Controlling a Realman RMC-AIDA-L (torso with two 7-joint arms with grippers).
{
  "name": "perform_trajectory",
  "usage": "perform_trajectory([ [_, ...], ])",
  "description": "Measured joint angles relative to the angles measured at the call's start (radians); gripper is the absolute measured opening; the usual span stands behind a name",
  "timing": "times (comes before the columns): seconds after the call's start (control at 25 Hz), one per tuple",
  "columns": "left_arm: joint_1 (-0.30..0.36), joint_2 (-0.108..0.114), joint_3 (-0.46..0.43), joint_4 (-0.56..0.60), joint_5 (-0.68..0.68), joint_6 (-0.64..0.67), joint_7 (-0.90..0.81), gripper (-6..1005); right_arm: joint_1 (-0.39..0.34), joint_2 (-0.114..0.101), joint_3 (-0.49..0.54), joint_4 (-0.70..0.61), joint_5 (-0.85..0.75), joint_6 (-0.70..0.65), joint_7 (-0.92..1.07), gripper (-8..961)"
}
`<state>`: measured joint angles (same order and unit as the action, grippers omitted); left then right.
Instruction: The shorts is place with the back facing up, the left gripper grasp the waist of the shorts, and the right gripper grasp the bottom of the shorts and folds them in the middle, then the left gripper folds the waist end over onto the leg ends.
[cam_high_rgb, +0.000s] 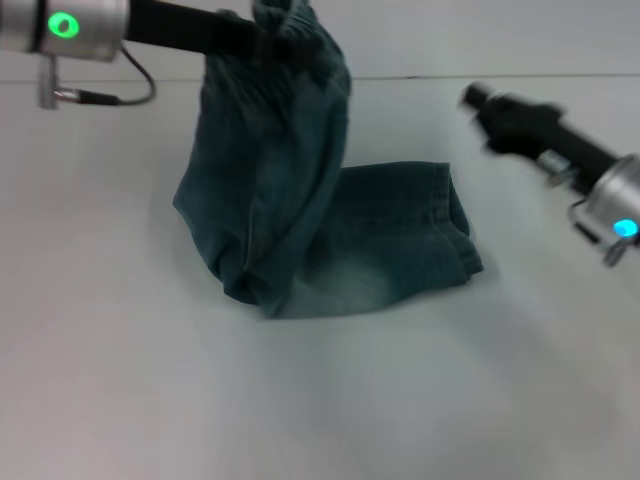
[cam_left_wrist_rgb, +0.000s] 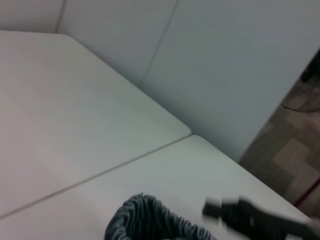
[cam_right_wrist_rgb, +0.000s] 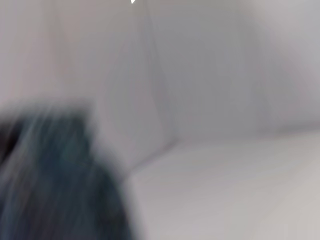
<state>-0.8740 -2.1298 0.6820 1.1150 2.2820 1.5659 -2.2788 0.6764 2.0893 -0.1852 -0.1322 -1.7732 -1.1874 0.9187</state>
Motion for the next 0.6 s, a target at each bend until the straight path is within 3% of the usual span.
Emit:
perform_trajectory([
  [0.12,-0.003,-0.028,0.062,-0.074,-0.036,-0.057,0.025,111,-0.051,-0.006,0.019,-0.047,0.177,-0.068,0.036,-1],
  [0.2,-0.003,-0.033,0.122,-0.136,-0.07,-0.109,0.038,117,-0.068,-0.01,0.018,-0.075,0.243,-0.089,0.077,-2],
  [0.4,-0.012,-0.034,0.313,-0.33,-0.169,-0.334,0.069,163,-0.073,-0.011,0.009,-0.093,0.259,-0.105,0.109,-2],
  [0.6,-0.015,-0.036,0.397,-0.377,-0.234,-0.407,0.097,254,-0.062,-0.001,-0.035,-0.079,0.255,-0.083,0.103,-2],
])
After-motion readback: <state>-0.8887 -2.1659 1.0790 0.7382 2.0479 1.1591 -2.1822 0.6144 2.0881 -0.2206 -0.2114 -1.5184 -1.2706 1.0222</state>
